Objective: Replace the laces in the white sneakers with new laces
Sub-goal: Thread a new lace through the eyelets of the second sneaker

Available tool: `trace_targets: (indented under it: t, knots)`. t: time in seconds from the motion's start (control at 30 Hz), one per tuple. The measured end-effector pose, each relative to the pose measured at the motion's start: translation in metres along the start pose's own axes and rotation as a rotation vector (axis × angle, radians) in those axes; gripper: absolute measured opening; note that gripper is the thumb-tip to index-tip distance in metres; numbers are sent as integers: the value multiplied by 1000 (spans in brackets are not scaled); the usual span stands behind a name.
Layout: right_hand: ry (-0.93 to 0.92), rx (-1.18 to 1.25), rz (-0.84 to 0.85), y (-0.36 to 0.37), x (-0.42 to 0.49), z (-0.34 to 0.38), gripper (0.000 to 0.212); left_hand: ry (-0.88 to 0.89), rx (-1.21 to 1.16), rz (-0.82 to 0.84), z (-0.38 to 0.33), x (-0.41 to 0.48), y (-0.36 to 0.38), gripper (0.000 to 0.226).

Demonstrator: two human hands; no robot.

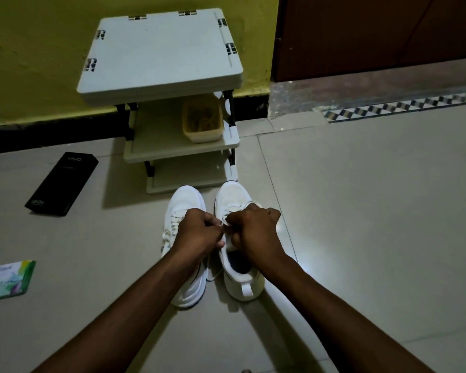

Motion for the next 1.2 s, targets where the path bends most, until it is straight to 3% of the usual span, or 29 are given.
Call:
trace_targets:
  t: [0.13, 0.27, 0.47, 0.53, 0.63, 0.7, 0.87, 1.03, 1.2]
  knots:
    - [15, -38, -64, -2, -1, -2, 10, 3, -15, 6, 2, 1, -1, 16]
    - [12, -161, -104, 7, -4, 3, 16, -7, -52, 1, 0, -1, 0, 20]
    - [52, -160, -126, 10, -7, 5, 22, -4, -70, 7, 1, -2, -1, 20]
    - [116, -61, -89, 14, -2, -2, 7, 6, -65, 11, 1, -3, 0, 20]
    - [404, 362, -29, 20, 7, -13, 27, 40, -38, 12, 1, -5, 2, 23]
    - [432, 450, -45, 18, 9, -14, 37, 58, -51, 13, 3, -6, 2, 26]
    - [119, 104, -44, 11, 5, -4, 34, 44, -94, 4, 8, -5, 1, 27]
    - [31, -86, -58, 8, 1, -1, 17, 39, -100, -7, 8, -4, 1, 26]
    - [-8, -341, -129, 17, -4, 3, 28, 91, -117, 58, 9, -2, 1, 21]
Point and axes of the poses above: each hand's wrist, its own x-axis towards the middle knuckle, its own y-axis out of the palm, z = x × y, the point moved 2 cm from there along x, towards the middle knuckle
